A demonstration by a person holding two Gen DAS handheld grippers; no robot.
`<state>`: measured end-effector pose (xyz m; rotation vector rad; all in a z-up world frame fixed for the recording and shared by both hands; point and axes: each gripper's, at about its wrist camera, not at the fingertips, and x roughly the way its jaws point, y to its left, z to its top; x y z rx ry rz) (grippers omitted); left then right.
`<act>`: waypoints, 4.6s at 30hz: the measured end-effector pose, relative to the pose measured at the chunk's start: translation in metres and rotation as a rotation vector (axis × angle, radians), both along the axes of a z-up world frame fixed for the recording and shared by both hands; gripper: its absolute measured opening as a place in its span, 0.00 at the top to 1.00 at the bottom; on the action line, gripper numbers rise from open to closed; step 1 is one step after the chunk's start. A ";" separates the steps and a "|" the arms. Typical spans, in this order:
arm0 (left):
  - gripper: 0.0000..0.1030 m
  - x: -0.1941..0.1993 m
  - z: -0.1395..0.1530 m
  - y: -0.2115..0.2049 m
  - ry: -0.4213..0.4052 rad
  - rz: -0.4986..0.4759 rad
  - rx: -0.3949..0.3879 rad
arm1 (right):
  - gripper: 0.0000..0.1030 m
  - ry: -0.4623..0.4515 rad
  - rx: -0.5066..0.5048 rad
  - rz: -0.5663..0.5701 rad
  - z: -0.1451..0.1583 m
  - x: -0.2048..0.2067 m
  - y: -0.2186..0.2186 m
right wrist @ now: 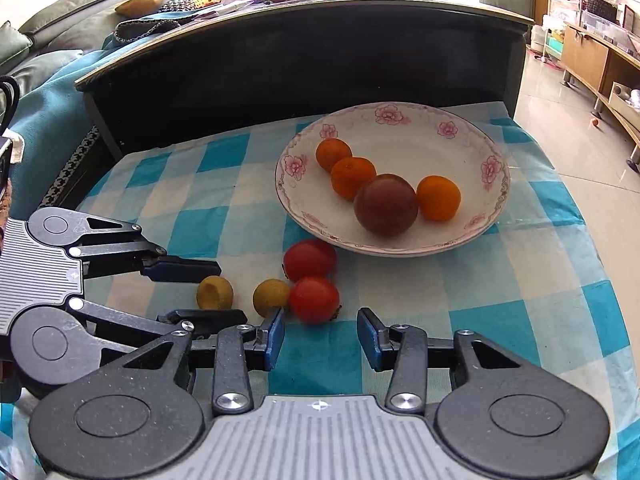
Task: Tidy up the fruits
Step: 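Close the left gripper on a brown fruit while the right gripper grasps a red tomato, then carry the brown fruit and red tomato over the bowl with both grippers, then open the left gripper over the bowl while the right gripper releases its tomato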
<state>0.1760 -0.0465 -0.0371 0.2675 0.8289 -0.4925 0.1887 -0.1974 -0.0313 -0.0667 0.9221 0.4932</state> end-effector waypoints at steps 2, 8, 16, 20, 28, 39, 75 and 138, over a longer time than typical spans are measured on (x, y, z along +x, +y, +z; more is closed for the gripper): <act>0.64 -0.003 0.000 0.000 0.002 -0.006 0.000 | 0.64 -0.003 -0.002 0.000 -0.002 0.001 0.000; 0.64 -0.005 0.001 0.005 0.020 -0.003 -0.017 | 0.64 -0.008 -0.002 0.012 -0.006 0.009 0.005; 0.64 -0.005 0.002 0.007 0.032 0.000 -0.026 | 0.78 -0.012 -0.031 0.024 -0.005 0.012 0.013; 0.64 -0.008 0.004 0.005 0.035 -0.006 -0.026 | 0.78 -0.001 -0.049 0.020 -0.004 0.004 0.013; 0.64 -0.030 0.017 0.006 0.028 -0.041 -0.058 | 0.78 0.037 -0.044 -0.035 0.008 -0.040 0.001; 0.64 -0.062 0.003 -0.010 0.107 -0.125 -0.012 | 0.77 0.082 -0.095 -0.068 0.002 -0.085 -0.008; 0.65 -0.057 0.010 -0.018 0.089 -0.056 -0.004 | 0.78 0.092 -0.082 -0.049 0.007 -0.077 -0.013; 0.65 0.071 0.029 -0.021 -0.048 0.131 -0.108 | 0.77 -0.061 0.009 -0.246 0.024 0.049 -0.027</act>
